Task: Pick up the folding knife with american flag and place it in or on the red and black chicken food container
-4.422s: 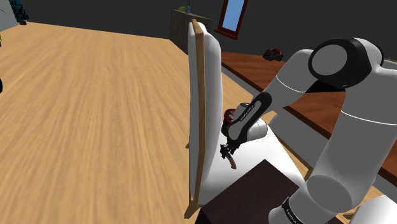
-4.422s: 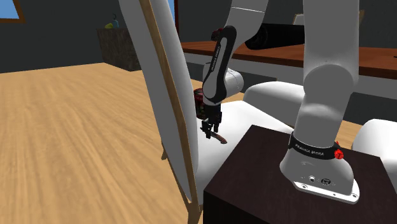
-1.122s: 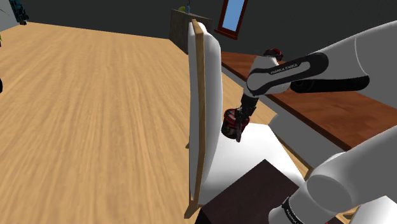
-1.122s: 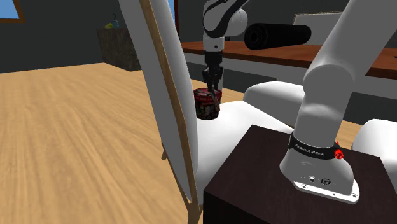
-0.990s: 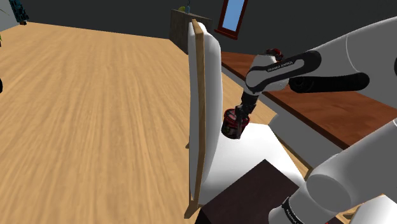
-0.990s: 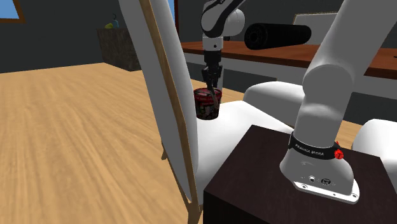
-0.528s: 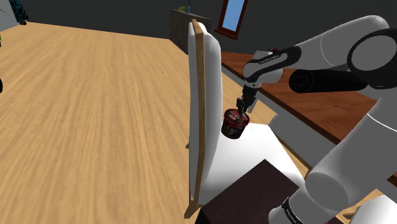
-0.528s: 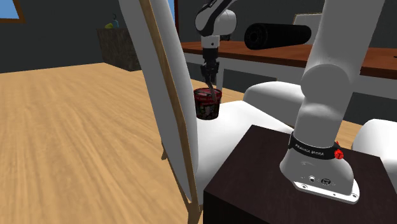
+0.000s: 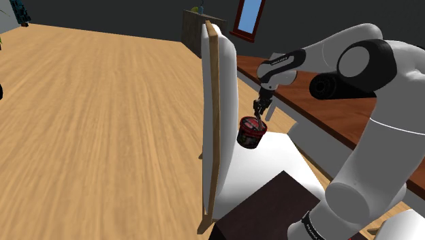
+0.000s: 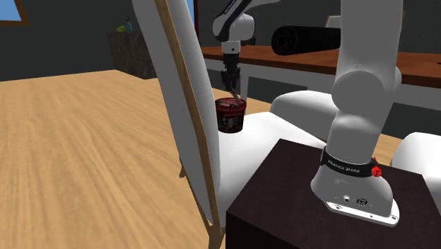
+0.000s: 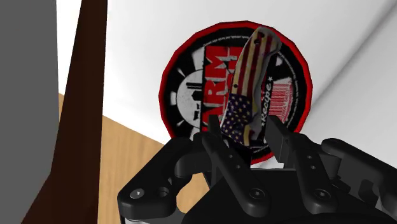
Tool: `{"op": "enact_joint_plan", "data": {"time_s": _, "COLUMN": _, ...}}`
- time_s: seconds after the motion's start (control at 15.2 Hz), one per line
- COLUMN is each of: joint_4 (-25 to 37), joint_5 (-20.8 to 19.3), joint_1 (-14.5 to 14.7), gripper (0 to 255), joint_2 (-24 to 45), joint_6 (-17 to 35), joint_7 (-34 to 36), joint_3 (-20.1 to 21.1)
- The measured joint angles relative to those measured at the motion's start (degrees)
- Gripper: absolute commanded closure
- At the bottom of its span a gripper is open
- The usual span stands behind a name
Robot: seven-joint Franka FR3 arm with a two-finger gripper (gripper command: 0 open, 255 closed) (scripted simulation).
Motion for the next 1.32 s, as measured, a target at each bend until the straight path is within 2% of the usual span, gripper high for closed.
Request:
{"op": "enact_joint_plan", "data": {"time_s": 0.73, "joint_4": -1.2, "joint_5": 1.6, "joint_1": -0.5, "gripper": 255, "joint_2": 3.4, "joint_6": 7.1, "joint_7": -0.9, "joint_3": 0.6}}
{"op": "enact_joint_plan", "data": {"time_s": 0.86, "joint_4": -2.0, "joint_5": 1.7, "joint_1": -0.4, "gripper": 255, "joint_2": 3.7, "joint_6": 10.7, "joint_7": -0.9, "joint_3": 0.7}}
{"op": "enact_joint_plan", "data": {"time_s": 0.99, "joint_4": -1.6, "joint_5": 1.7, "joint_1": -0.5, "gripper": 255, "joint_2": 3.9, "joint_6": 10.4, "joint_7": -1.0, "joint_3": 0.8}}
{"op": "enact_joint_plan", "data": {"time_s": 1.12, "joint_4": -2.6, "joint_5": 1.6, "joint_1": -0.5, "gripper": 255, "joint_2": 3.8, "joint_6": 13.5, "joint_7": -0.9, "joint_3": 0.9}}
{"op": "enact_joint_plan", "data": {"time_s": 1.25, "joint_4": -2.8, "joint_5": 1.6, "joint_1": -0.6, "gripper": 255, "joint_2": 4.0, "joint_6": 14.5, "joint_7": -1.0, "joint_3": 1.0}}
{"op": "enact_joint_plan", "data": {"time_s": 1.32, "joint_4": -2.4, "joint_5": 1.7, "joint_1": -0.8, "gripper": 0, "joint_2": 4.3, "joint_6": 14.8, "joint_7": -1.4, "joint_3": 1.1}}
